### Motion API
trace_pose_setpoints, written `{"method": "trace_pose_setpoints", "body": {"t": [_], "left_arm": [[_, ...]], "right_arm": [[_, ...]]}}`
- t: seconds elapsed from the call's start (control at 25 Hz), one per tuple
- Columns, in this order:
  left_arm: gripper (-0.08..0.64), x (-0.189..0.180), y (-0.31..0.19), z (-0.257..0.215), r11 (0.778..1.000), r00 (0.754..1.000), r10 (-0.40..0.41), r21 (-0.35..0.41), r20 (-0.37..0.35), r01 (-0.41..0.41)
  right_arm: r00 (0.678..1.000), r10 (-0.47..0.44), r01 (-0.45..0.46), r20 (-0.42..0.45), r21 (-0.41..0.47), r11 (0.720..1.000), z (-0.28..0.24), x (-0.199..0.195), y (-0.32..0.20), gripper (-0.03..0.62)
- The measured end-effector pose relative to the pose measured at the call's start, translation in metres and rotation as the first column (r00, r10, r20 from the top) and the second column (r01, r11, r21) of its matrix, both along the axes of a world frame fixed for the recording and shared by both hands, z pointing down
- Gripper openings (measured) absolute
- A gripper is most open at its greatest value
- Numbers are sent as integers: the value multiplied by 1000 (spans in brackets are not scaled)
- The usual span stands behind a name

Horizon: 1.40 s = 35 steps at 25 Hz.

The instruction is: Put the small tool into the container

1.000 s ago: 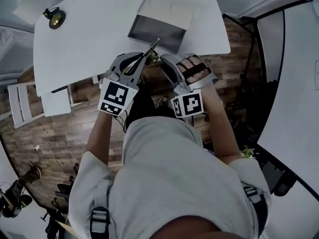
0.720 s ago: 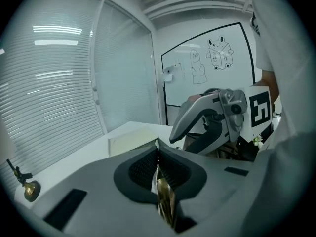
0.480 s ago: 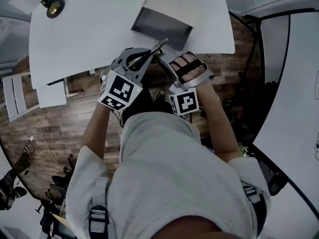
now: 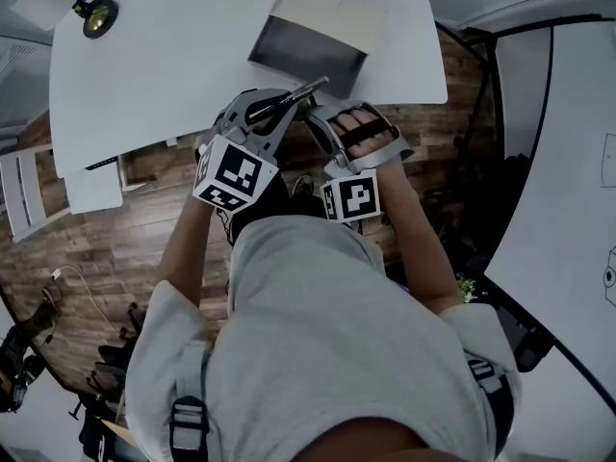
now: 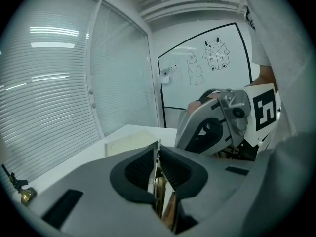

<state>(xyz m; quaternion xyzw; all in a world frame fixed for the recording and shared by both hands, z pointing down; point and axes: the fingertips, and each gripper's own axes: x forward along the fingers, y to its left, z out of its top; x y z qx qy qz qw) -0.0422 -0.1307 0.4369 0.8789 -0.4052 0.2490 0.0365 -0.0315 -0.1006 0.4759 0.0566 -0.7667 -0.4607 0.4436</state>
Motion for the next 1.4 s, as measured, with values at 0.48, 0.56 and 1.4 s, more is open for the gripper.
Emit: {"method": "trace_pose_setpoints", "body": {"t": [0.48,0.56,1.4], "left_arm": [[76,-57,-5,-24,966,908,-256,-50,-332,254],[29,-78,-6,-12,934,873,-355,-75,-336,350],[23,-109,-44,73,896,866,-432,-228,-253,380]], "right_arm": [[938,342,-337,54,-85,938,-19,25,-32,38],[916,397,-390,59,-100,915,-23,26,-37,38],[807,590,-589,-31,-126,799,31,0,-92,38]]}}
